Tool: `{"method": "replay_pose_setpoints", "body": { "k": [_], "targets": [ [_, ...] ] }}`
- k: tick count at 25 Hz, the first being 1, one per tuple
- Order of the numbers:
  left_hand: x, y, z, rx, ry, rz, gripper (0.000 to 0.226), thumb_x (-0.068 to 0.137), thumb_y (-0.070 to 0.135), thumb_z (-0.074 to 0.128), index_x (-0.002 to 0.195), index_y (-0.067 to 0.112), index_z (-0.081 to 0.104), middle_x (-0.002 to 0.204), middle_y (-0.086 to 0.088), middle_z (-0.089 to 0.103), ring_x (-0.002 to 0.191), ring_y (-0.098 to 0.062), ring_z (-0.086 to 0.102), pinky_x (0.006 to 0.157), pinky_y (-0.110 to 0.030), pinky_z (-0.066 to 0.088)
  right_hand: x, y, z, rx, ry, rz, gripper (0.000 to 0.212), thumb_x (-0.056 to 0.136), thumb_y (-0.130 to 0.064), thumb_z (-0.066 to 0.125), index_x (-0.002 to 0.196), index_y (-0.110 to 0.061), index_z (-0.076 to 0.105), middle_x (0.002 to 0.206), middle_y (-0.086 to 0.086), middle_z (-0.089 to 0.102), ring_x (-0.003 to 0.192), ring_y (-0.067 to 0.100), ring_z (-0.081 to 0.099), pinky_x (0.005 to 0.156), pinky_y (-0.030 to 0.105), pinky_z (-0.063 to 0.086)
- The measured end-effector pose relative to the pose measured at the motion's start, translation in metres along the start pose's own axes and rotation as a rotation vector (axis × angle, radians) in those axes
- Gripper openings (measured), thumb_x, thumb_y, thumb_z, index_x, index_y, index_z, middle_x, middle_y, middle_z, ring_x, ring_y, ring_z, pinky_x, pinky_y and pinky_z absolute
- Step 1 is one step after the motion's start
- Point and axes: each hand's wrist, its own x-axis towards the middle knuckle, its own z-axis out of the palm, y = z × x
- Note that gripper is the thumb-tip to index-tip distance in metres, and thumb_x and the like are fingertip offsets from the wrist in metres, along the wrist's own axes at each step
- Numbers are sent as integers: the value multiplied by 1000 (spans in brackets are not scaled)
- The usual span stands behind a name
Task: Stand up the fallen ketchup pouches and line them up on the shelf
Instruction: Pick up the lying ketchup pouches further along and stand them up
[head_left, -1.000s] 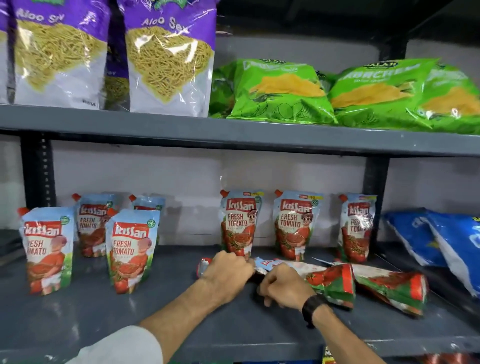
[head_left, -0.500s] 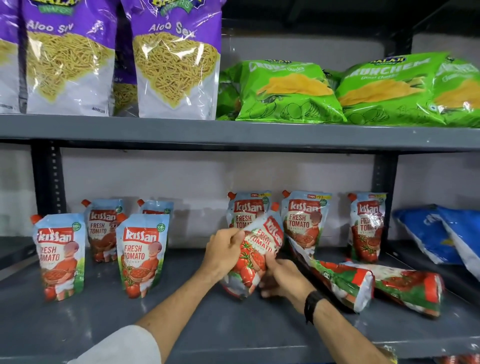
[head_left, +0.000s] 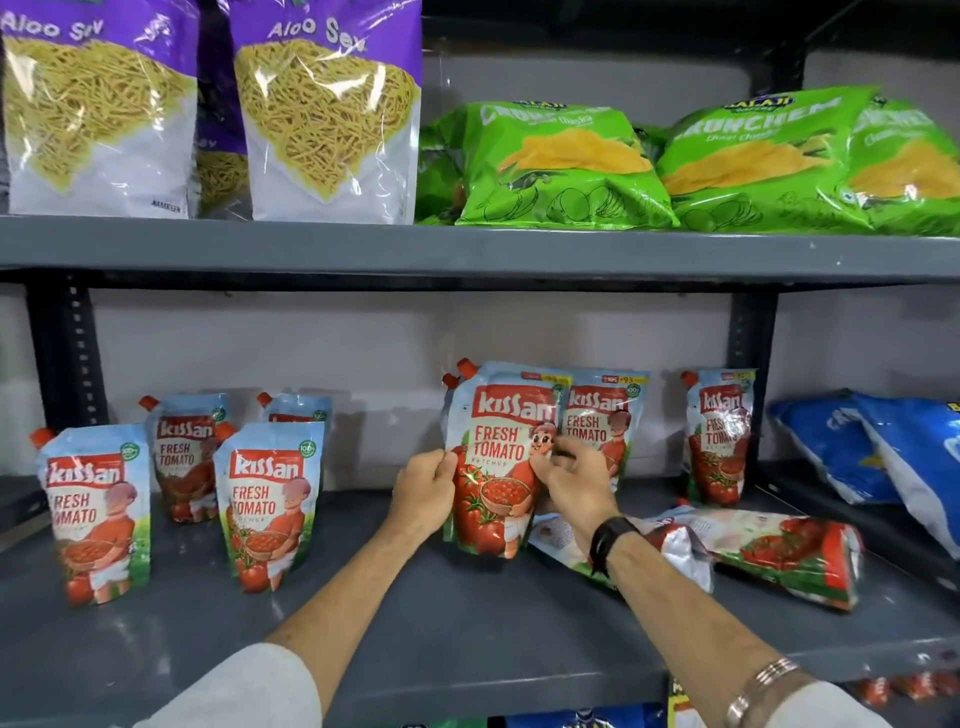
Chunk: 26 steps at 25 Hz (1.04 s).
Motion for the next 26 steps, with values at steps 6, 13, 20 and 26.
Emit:
{"method": "replay_pose_setpoints", "body": {
  "k": [6, 13, 20, 26],
  "targets": [
    [7, -20, 4, -83, -4, -118, 34, 106, 25, 41, 101, 9, 70, 102, -10, 77, 99, -27, 73, 89, -54, 61, 0, 7, 0, -149, 0, -117, 24, 93, -7, 65, 116, -12, 60, 116, 5, 71, 108, 21, 69, 86, 37, 62],
    [4, -36, 10, -82, -33, -118, 34, 106, 21, 40, 107, 2, 68, 111, -13, 75, 105, -28, 71, 92, -56, 59, -3, 27, -4, -173, -13, -94, 30, 94, -9, 65, 124, -11, 57, 108, -3, 68, 105, 16, 68, 85, 33, 61],
    [-3, -43, -2, 149, -114, -18, 21, 99, 10, 54, 107, 11, 73, 94, -8, 78, 97, -26, 74, 86, -46, 63, -12, 36, -22, -250, -207, 35, 42, 91, 15, 51, 115, -18, 59, 115, 4, 68, 104, 14, 65, 79, 20, 56],
    [-15, -36, -3, 376, -63, 1, 8, 88, 18, 71, 94, 23, 69, 76, 9, 75, 78, -8, 71, 85, -40, 60, -13, 29, -17, -710, -161, -84, 25, 86, 6, 50, 97, -7, 69, 101, 13, 71, 105, 34, 66, 94, 43, 55]
  ]
}}
